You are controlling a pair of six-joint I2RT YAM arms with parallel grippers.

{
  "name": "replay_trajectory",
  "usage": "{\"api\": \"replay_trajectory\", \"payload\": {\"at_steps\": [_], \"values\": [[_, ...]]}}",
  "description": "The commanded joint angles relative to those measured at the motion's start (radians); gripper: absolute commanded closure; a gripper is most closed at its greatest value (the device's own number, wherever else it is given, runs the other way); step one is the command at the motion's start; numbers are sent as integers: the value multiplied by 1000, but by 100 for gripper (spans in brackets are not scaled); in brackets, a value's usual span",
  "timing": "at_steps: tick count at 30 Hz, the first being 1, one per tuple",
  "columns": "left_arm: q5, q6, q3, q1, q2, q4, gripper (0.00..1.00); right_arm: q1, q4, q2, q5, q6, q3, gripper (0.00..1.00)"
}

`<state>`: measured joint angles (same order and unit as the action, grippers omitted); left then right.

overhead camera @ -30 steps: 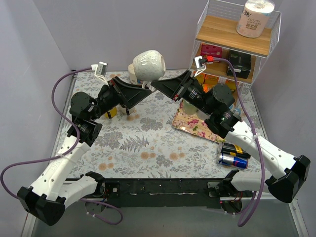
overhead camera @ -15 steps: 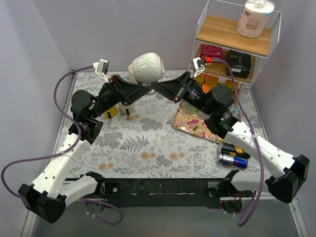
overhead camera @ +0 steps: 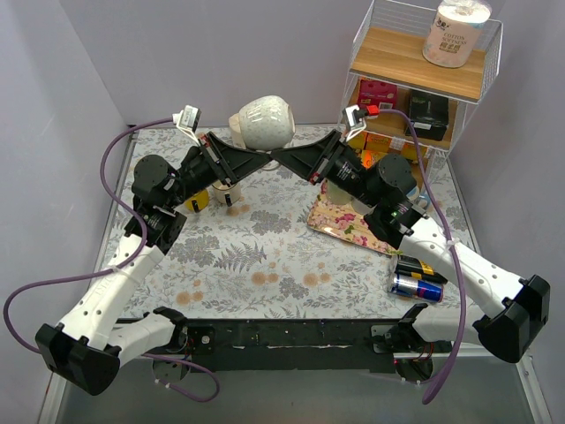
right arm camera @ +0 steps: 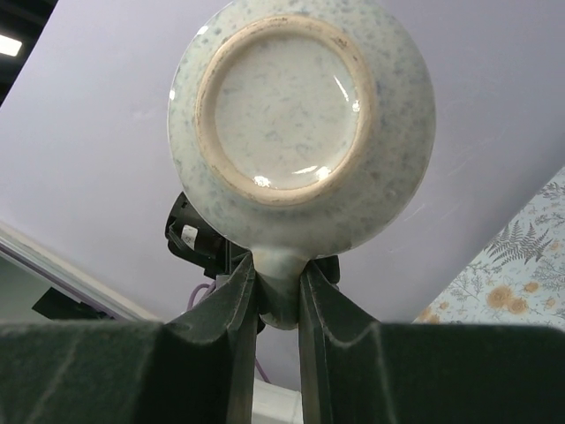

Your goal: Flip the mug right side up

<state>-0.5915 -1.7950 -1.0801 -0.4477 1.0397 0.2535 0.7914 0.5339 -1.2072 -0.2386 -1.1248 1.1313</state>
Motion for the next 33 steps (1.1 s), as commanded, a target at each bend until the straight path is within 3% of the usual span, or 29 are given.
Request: {"api": "replay_trajectory", "payload": {"at_steps": [1,6,15,21,26,29,31,33], "values": [[28,84,-69,-2,-21,-31,100,12,72,5,-28,31,22,99],[82,125,-96,-3,-26,-106,100,12,-21,6,2,68,16,99],[156,167,-165,-3,-23,-221,100,5,-110,18,90,43,-30,50],[208,226,-234,-3,8,-356,100,-9,-218,43,177,-4,-74,36],[266,322,-291,-3,45,-474,100,-20,-271,77,212,-52,-126,33],[317,387,-314,-3,69,-546,100,-21,-386,86,234,-47,-101,25],[349,419,-317,-3,98,-572,100,-21,-523,84,286,-1,-68,11],[366,462,-320,-3,143,-615,100,-21,-692,80,315,35,-12,4]]}}
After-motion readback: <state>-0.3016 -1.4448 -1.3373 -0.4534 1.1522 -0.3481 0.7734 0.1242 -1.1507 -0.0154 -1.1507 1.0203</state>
